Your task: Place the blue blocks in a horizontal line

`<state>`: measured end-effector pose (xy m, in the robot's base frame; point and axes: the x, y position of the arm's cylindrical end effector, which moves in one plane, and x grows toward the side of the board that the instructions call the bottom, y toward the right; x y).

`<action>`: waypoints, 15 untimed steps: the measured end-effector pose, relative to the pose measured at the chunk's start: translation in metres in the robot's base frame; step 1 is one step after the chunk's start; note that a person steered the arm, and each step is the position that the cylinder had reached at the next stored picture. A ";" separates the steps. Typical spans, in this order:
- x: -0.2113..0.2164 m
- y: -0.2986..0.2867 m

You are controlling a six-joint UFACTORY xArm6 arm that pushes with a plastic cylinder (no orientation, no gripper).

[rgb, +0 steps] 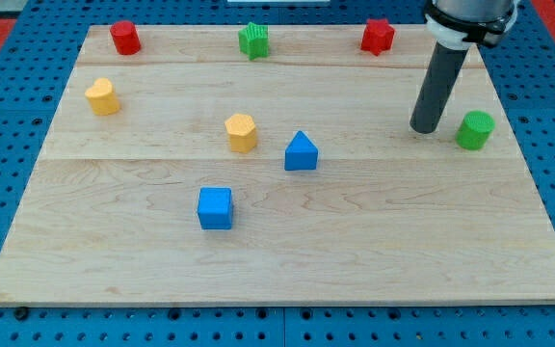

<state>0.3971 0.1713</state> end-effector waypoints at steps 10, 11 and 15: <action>0.094 -0.224; 0.118 -0.214; 0.121 -0.353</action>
<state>0.5177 -0.1812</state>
